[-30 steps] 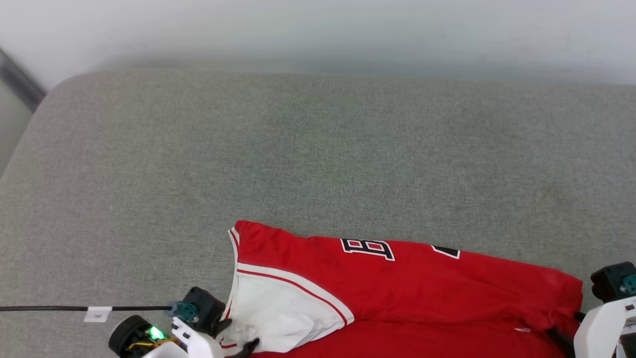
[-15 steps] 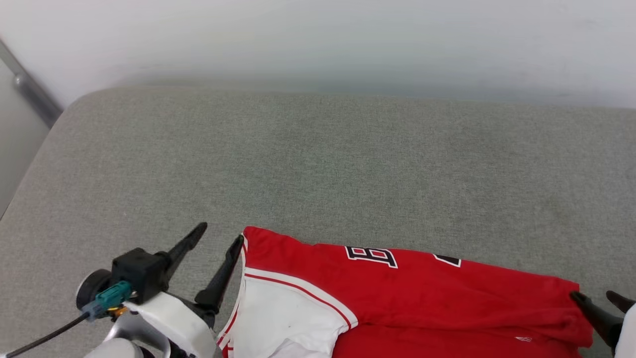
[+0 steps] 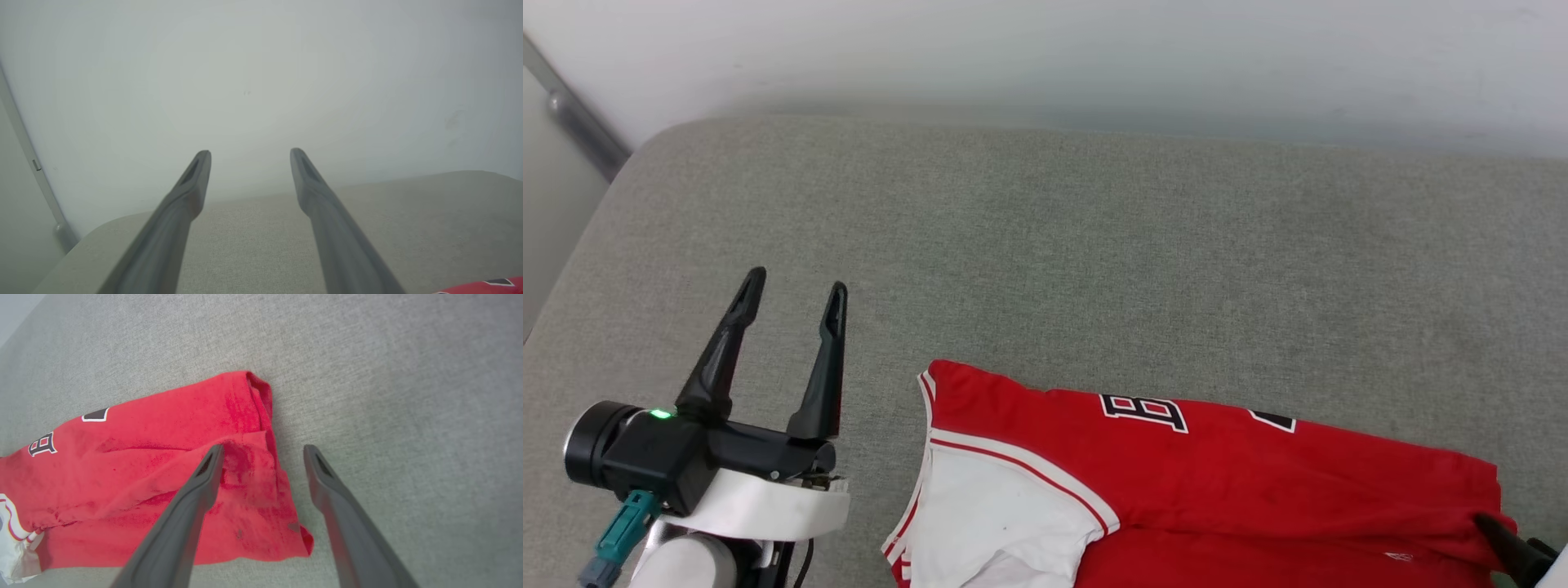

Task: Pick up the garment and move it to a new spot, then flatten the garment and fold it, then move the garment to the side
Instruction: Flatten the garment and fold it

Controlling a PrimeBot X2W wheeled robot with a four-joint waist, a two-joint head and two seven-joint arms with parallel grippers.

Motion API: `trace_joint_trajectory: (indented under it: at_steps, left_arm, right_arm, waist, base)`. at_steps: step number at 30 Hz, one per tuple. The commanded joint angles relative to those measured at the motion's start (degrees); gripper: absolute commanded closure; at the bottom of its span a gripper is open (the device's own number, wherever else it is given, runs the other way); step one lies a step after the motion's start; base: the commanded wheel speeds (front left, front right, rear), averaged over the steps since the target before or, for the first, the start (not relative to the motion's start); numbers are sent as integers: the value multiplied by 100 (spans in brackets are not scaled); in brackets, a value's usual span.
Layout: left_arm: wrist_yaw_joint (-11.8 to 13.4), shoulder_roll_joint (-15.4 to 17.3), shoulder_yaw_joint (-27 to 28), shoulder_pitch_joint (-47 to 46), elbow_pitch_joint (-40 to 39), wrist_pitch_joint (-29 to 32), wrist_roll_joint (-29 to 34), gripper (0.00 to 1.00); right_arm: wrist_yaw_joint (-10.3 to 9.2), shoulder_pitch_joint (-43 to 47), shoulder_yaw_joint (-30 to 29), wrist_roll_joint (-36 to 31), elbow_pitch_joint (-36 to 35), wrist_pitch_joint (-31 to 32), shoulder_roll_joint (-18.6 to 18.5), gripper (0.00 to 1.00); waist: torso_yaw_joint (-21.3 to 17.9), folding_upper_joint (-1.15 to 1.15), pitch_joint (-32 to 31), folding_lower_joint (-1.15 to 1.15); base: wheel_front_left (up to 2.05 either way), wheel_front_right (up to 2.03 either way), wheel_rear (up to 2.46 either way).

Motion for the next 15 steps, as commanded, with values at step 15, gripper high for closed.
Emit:
trace_joint_trajectory:
  at_steps: [15]
  left_arm:
    - [-1272, -1475, 1525, 393, 124, -11, 1372, 0]
  right_arm:
    - [-1, 5, 779, 433, 1275, 86, 262, 0]
  waist:
    - [82, 0, 315, 0]
  base:
    - [0, 0, 0]
